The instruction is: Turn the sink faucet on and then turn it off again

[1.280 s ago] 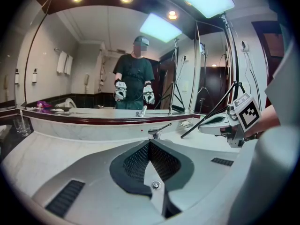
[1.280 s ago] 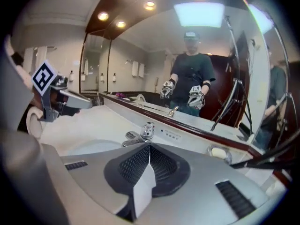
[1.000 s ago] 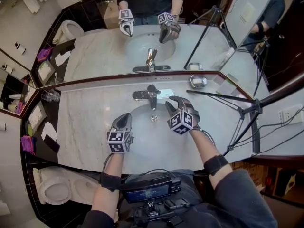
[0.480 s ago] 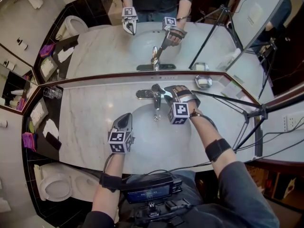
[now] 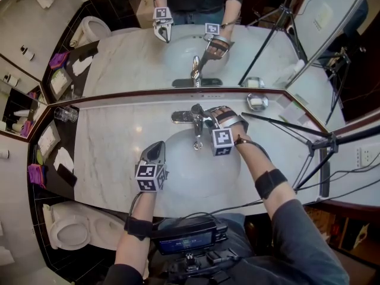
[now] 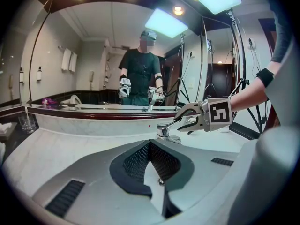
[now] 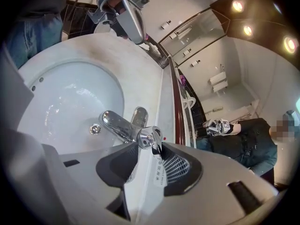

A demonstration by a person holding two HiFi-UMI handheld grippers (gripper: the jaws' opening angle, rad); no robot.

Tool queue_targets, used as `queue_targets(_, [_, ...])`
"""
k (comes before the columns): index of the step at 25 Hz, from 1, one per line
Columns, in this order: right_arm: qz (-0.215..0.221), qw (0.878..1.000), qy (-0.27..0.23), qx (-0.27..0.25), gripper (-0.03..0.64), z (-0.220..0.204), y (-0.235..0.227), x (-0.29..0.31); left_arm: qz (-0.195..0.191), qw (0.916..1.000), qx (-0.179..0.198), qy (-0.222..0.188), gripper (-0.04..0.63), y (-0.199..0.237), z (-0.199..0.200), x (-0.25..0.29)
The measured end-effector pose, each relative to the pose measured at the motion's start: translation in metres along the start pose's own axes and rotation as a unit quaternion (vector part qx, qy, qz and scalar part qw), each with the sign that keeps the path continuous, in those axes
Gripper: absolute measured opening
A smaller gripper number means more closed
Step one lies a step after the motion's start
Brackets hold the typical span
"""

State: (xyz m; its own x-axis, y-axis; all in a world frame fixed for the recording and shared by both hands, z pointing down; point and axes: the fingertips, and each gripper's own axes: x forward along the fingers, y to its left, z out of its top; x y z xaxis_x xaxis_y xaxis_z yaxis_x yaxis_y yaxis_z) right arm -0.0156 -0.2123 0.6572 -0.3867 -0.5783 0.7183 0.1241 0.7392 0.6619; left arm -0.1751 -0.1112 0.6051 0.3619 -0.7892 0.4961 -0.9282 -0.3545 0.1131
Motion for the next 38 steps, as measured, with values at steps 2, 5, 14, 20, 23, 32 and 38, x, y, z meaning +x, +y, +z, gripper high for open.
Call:
queue_targets(2, [-0.005,1.000,0.005,-0.011,0.176,0.000,0.000,0.001,-0.001,1.0000,-0.001,0.002,0.000,-0.001,-0.002,0.001])
queue_targets(5, [-0.013,1.000,0.014,-0.022,0.175,-0.005,0.004,0.003,-0.003,1.0000,-0.003,0.004,0.000,-0.004,-0.003,0.003])
queue_targets(14, [-0.028,0.999,0.023,-0.007,0.161,-0.012,0.022,0.001,-0.007,1.0000,-0.003,0.003,0.000,-0.006,-0.002,0.006])
queue_targets(20, [-0.025,0.999,0.033,0.011,0.147,-0.016,0.040,0.002,-0.012,0.9999,-0.002,0.005,0.000,-0.010,-0.004,0.008])
queue_targets(23, [-0.028,0.999,0.032,0.013,0.146,-0.016,0.040,0.003,-0.011,0.9999,-0.002,0.005,0.000,-0.011,-0.003,0.009])
queue_targets(32, [-0.033,0.999,0.036,0.015,0.147,-0.016,0.039,0.003,-0.008,1.0000,-0.002,0.005,0.000,-0.010,-0.005,0.004])
queue_targets(38, [-0.028,0.996,0.034,0.073,0.153,-0.012,0.035,-0.004,-0.004,1.0000,0.001,0.000,0.000,-0.008,-0.003,-0.002])
